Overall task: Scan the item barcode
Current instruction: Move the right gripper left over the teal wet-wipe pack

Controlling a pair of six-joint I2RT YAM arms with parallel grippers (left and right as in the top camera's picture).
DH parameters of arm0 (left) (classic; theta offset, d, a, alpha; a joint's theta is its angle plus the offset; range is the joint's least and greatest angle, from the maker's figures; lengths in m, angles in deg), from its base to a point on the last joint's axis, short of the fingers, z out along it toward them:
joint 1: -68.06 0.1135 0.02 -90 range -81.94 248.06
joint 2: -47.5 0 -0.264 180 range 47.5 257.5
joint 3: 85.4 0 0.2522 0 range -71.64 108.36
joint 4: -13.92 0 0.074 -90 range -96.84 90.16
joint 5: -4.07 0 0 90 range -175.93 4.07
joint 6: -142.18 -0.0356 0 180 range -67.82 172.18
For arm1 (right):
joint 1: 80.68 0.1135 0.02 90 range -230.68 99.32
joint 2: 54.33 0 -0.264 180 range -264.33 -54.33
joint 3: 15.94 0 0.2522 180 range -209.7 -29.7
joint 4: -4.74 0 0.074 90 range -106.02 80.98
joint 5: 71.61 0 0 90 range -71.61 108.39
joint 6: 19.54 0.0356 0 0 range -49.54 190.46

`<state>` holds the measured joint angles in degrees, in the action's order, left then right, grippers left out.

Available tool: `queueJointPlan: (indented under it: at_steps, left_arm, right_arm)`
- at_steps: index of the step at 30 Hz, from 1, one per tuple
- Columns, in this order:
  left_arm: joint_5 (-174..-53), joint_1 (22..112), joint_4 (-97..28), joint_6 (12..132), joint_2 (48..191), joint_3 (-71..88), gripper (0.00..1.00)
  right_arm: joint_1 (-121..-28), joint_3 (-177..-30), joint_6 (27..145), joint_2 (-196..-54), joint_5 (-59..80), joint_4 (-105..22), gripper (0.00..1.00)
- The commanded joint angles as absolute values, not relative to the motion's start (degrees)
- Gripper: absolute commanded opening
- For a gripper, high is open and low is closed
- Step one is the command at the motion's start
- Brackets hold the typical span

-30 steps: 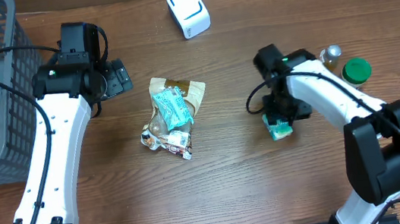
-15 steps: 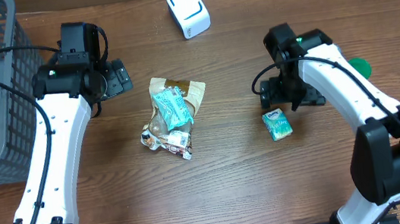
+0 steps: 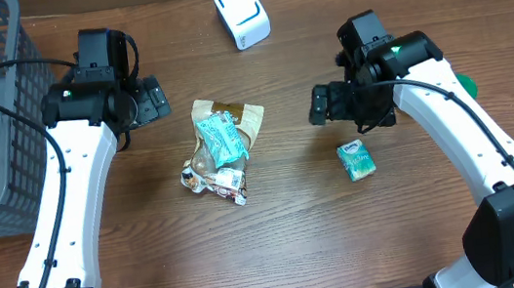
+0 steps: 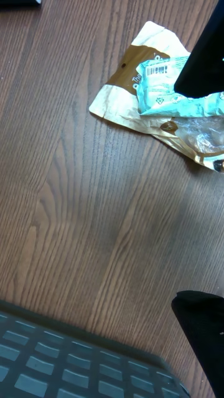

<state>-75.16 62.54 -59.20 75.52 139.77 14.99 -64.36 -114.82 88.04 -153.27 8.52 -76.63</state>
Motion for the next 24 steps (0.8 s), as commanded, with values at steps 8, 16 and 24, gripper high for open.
queueJointPlan:
  at_steps: [8,16,24]
  left_arm:
    - [-75.0,62.4,-59.2,74.0,139.7,15.6,1.0]
    - [-75.0,62.4,-59.2,74.0,139.7,15.6,0.99]
    - [-75.0,62.4,-59.2,74.0,139.7,15.6,0.99]
  right_arm:
    - [-64.2,-116.0,88.1,-151.8,-7.0,-73.6,1.0]
    - [-62.0,-115.5,88.1,-152.0,-7.0,-73.8,1.0]
    - [-56.4,-115.5,88.1,-152.1,-7.0,-72.0,1.0]
